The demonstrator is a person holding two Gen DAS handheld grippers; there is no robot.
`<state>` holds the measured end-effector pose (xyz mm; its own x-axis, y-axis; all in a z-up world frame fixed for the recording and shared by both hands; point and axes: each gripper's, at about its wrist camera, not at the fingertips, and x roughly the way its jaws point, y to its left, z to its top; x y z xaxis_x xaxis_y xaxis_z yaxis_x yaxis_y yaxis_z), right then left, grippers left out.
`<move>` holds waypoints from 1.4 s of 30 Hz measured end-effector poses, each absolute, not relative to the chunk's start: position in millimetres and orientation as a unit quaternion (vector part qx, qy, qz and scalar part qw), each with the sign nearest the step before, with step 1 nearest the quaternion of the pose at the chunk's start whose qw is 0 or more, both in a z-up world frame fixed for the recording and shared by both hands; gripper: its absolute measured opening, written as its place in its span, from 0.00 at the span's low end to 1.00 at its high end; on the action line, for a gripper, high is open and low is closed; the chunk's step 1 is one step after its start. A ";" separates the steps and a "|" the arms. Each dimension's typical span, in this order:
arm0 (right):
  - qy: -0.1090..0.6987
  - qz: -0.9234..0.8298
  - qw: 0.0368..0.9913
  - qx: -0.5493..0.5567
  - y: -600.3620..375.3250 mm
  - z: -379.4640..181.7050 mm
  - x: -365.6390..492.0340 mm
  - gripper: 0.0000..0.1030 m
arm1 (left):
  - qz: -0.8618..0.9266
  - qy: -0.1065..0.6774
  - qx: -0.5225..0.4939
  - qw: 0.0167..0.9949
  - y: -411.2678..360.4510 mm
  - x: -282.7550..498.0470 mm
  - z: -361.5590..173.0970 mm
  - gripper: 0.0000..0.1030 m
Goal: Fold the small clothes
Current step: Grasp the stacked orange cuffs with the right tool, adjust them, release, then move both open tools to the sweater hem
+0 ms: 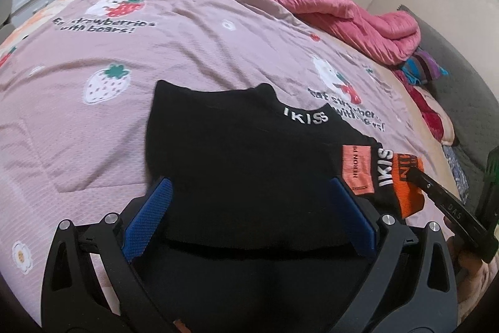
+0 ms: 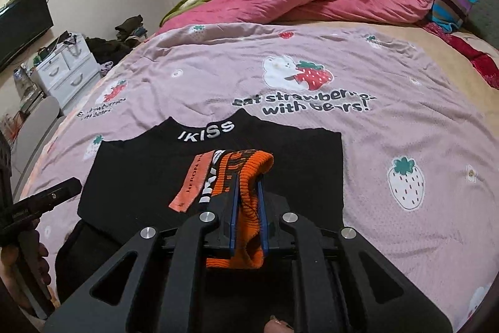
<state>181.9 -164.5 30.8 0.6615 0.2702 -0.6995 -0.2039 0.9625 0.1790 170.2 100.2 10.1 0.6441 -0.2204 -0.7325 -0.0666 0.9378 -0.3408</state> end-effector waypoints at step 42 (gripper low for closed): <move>0.489 0.154 0.858 -0.023 -109.5 -42.4 172.9 0.70 | -0.084 0.483 -0.140 0.860 97.9 179.7 -40.6 0.62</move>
